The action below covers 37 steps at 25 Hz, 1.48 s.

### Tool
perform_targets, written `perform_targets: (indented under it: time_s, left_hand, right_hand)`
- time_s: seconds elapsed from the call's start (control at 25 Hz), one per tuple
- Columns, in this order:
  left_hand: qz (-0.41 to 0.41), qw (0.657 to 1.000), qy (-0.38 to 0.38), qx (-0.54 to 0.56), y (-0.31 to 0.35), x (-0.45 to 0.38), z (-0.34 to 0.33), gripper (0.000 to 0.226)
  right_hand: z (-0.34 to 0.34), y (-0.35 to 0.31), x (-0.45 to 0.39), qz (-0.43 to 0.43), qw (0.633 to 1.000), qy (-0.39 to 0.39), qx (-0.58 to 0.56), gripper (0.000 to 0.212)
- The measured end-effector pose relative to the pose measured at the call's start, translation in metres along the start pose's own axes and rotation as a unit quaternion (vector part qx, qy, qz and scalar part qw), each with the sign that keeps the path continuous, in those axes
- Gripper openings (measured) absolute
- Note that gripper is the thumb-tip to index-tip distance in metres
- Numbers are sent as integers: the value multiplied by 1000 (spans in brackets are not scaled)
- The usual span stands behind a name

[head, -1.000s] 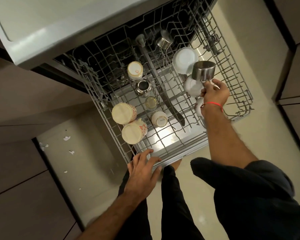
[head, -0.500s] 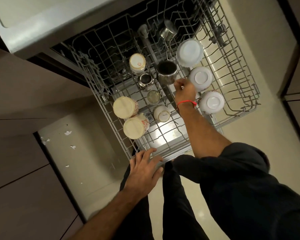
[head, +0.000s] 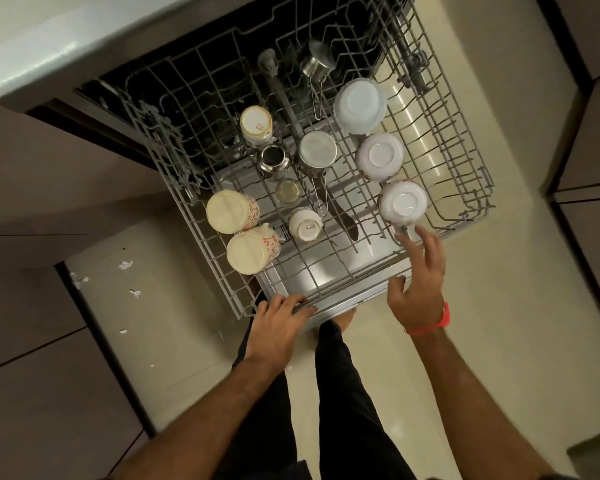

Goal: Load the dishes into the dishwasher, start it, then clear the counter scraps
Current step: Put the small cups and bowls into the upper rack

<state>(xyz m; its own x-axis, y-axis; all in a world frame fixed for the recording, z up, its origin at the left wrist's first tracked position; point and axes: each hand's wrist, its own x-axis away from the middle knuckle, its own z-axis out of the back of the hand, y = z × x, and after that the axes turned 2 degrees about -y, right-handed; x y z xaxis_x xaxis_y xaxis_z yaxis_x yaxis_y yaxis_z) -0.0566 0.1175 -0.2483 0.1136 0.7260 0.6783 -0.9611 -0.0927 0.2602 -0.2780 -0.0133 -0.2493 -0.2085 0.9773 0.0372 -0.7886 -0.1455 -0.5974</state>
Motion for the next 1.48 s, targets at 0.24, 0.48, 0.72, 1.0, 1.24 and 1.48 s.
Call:
perform_targets:
  time_s: [0.24,0.48,0.72,1.0,1.24,1.48]
  left_hand:
    - [4,999,40,24,-4,1,-2,76]
    - [45,987,147,49,-15,-4,8,67]
    - [99,971,209,66,-42,-38,50,69]
    - [146,945,279,85,-88,-89,96,45]
    - [232,888,390,66,-133,-146,139,53]
    - [223,889,400,23,-168,-193,142,52]
  right_hand:
    - [-21,51,13,188,963,-136,137,37]
    - [-43,67,-49,311,938,-109,111,17]
    - [-61,35,-114,261,956,-56,125,15]
    - [-80,-28,-187,54,987,-5,152,97]
    - [-120,-79,-268,-23,999,6,33,138]
    - [-163,-94,-316,35,996,78,-2,137]
